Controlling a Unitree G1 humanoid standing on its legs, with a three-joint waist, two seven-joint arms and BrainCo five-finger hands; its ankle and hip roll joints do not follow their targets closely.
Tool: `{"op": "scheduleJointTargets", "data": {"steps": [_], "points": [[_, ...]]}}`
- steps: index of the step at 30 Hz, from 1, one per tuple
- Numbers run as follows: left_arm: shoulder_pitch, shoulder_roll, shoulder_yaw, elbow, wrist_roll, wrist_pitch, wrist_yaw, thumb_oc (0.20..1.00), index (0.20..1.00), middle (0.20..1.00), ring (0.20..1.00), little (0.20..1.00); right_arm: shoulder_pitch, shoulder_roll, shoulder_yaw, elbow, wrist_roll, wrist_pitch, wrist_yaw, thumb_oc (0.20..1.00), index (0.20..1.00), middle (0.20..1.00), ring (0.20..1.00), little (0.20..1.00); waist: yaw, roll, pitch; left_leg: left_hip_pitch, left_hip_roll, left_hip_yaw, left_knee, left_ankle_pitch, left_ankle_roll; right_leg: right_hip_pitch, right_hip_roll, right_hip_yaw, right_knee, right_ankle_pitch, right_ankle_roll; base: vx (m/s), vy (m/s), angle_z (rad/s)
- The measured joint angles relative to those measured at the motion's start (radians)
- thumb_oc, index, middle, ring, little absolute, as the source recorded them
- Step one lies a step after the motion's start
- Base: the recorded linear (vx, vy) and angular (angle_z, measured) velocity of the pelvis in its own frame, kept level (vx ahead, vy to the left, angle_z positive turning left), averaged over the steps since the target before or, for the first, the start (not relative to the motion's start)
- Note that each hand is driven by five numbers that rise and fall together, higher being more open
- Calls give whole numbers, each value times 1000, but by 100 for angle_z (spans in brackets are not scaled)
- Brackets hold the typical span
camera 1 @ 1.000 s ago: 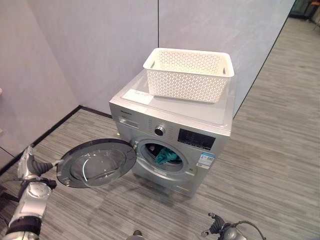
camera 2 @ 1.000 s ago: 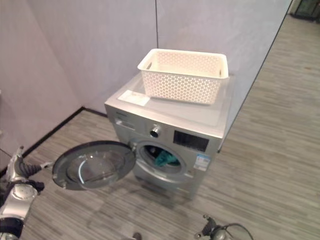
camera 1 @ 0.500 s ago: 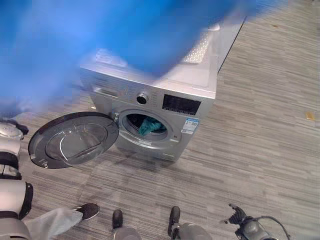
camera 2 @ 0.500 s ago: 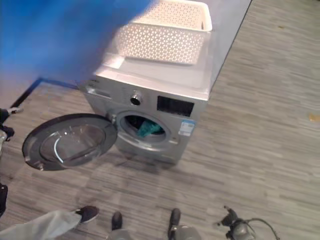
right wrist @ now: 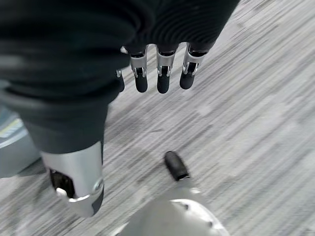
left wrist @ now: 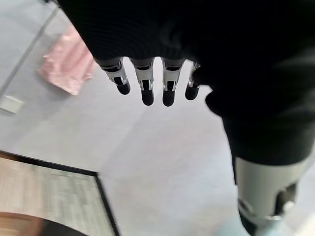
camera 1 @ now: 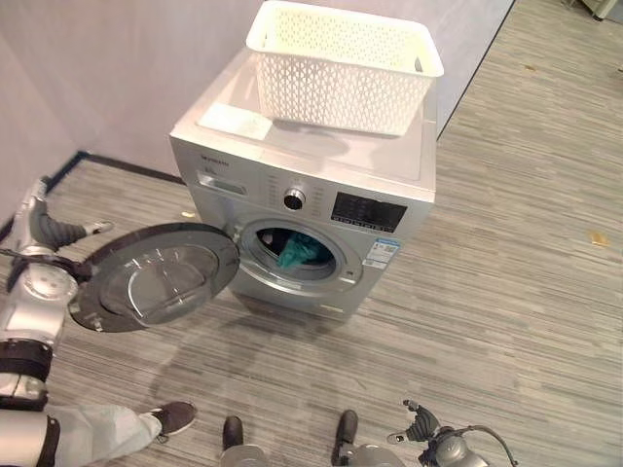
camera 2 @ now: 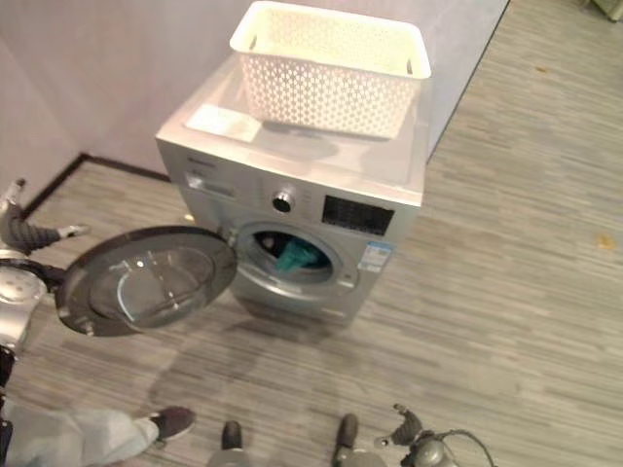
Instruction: Grab the laundry basket,head to the washer,open it,put in the laundry and shut it.
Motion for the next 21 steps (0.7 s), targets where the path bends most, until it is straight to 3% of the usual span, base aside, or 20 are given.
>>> {"op": "scheduleJointTargets", "data": {"steps": [6, 15, 20, 21], "points": [[41, -77, 17, -59, 20, -3, -2, 1000, 1000, 1000, 1000, 1000, 27, -1, -1, 33, -37, 2, 0, 1000, 1000, 1000, 1000, 1000, -2, 16, -50, -2, 0, -12, -1, -2, 3, 9, 0, -16, -3, -10, 3, -1, 17, 7], [101, -77, 27, -89, 67, -4, -4, 1000, 1000, 1000, 1000, 1000, 72, -11, -26, 35, -38, 3, 0, 1000, 1000, 1000, 1000, 1000, -5, 9, -102, -3, -2, -15, -5, -1, 3, 9, -6, -17, -3, -8, 3, 0, 0, 0], [251, -97, 141, -248, 76, -20, -3, 1000, 1000, 1000, 1000, 1000, 90, -72, -55, -92, -37, 12, -1, 1000, 1000, 1000, 1000, 1000, -7, 9, -103, -1, -4, -11, -5, -1, 4, 9, -6, -7, -3, -5, 6, 7, 16, -4], [333, -151, 220, -345, 77, -25, -3, 1000, 1000, 1000, 1000, 1000, 107, -110, -112, -220, -37, 18, -1, 1000, 1000, 1000, 1000, 1000, -8, 10, -103, 1, -5, -8, -5, -2, 4, 8, -7, -2, -3, -5, 6, -56, 44, -5]]}}
